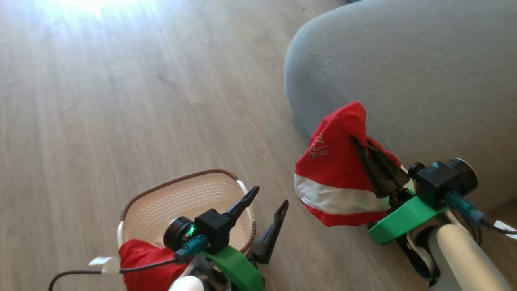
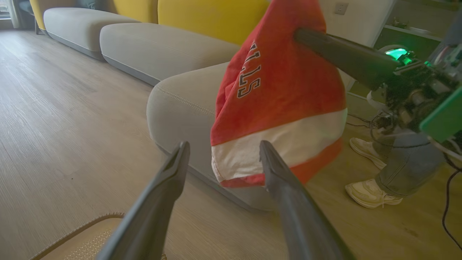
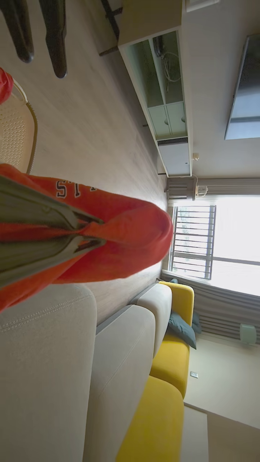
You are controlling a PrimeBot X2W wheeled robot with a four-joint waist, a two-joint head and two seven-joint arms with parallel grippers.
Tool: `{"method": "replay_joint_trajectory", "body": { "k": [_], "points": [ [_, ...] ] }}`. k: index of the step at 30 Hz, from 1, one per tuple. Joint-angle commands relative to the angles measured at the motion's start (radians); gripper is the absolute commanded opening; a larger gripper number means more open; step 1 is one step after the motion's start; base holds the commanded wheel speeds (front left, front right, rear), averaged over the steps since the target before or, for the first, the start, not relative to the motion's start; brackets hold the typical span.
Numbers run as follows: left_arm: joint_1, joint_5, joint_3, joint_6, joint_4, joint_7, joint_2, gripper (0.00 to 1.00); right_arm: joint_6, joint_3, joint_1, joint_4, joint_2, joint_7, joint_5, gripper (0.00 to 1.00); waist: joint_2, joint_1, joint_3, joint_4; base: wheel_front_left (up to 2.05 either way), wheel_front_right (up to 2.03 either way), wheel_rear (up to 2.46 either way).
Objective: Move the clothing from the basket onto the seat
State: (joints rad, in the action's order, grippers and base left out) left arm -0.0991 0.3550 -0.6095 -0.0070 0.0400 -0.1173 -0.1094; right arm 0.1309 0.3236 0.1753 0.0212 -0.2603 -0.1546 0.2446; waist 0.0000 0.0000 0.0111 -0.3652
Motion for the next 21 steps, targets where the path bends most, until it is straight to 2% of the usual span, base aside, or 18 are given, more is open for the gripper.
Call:
{"method": "replay_joint_trajectory", "body": {
  "k": [1,7,14,17,21],
  "points": [
    [-0.049,0.003,0.025,-0.006,-0.027,-0.012,0.011,1.0,0.0,-0.005,0.009,-0.051,-0.011,0.005,-0.006,0.0,0.0,0.0,0.012,-0.039,0.0,0.0,0.0],
    [-0.057,0.004,0.02,-0.005,-0.022,-0.011,0.009,1.0,0.0,-0.042,-0.007,-0.083,-0.011,0.013,-0.01,0.0,0.0,0.0,0.032,-0.059,0.0,0.0,0.0],
    [-0.078,0.002,0.018,-0.006,-0.03,-0.001,0.002,1.0,0.0,-0.077,0.001,-0.093,-0.002,0.008,-0.002,0.0,0.0,0.0,0.079,-0.046,0.0,0.0,0.0],
    [-0.1,-0.004,0.017,-0.008,-0.039,0.011,-0.004,1.0,0.0,-0.098,0.028,-0.08,0.005,-0.007,0.008,0.0,0.0,0.0,0.133,-0.033,0.0,0.0,0.0],
    [-0.16,-0.023,0.028,-0.007,-0.064,0.041,-0.023,1.0,0.0,-0.133,0.101,-0.058,0.028,-0.033,0.046,0.0,0.0,0.0,0.262,-0.012,0.0,0.0,0.0]
  ]
}}
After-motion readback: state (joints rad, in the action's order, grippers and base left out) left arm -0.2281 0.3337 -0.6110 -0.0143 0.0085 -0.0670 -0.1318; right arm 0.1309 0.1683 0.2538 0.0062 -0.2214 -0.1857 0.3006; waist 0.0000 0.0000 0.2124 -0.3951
